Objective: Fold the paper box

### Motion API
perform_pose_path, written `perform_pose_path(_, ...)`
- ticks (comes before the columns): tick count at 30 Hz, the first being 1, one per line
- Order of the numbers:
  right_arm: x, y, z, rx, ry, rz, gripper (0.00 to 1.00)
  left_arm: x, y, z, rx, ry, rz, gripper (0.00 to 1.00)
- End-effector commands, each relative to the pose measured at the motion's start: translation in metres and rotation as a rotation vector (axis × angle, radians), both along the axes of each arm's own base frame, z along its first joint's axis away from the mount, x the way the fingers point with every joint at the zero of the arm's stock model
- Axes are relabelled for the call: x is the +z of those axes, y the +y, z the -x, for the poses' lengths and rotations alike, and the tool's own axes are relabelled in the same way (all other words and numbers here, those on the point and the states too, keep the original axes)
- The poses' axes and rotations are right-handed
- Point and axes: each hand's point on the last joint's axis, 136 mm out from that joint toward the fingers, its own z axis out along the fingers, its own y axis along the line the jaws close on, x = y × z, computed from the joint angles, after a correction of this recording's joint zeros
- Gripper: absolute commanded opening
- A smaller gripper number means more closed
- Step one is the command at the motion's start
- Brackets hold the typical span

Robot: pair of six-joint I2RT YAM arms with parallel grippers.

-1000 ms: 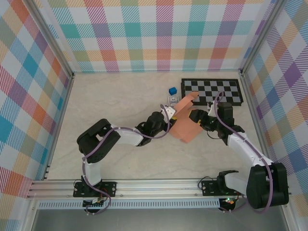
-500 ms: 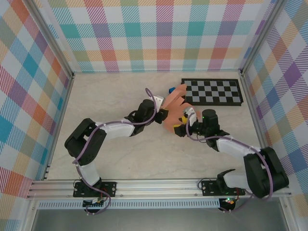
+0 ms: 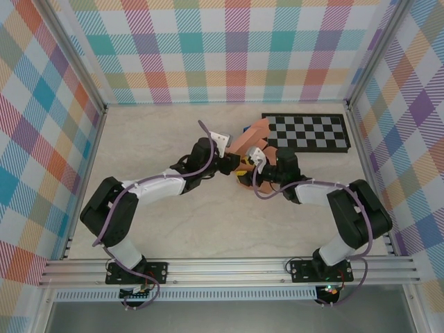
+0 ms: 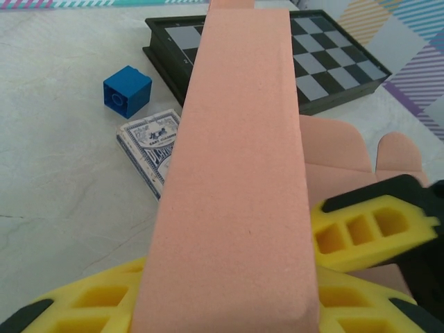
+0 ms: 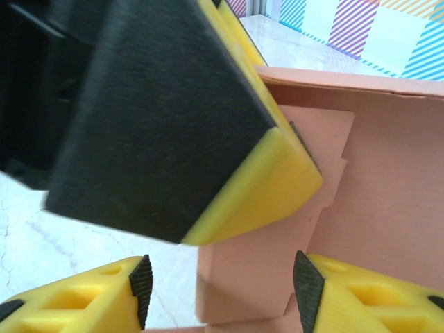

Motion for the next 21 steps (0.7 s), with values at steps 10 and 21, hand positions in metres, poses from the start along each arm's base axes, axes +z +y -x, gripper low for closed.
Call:
perform_pose_path(10,0.010,0.025,-0.021,-0.015,-0.042,-0.040,0.46,0.032,-0.002,-0.002,0.019,0.014,0.099,0.27)
perform_pose_path(21,-0.002,0.030,-0.026,-0.025,-0.006,-0.043,0.28,0.038,0.003,-0.001,0.027,0.049,0.167,0.39)
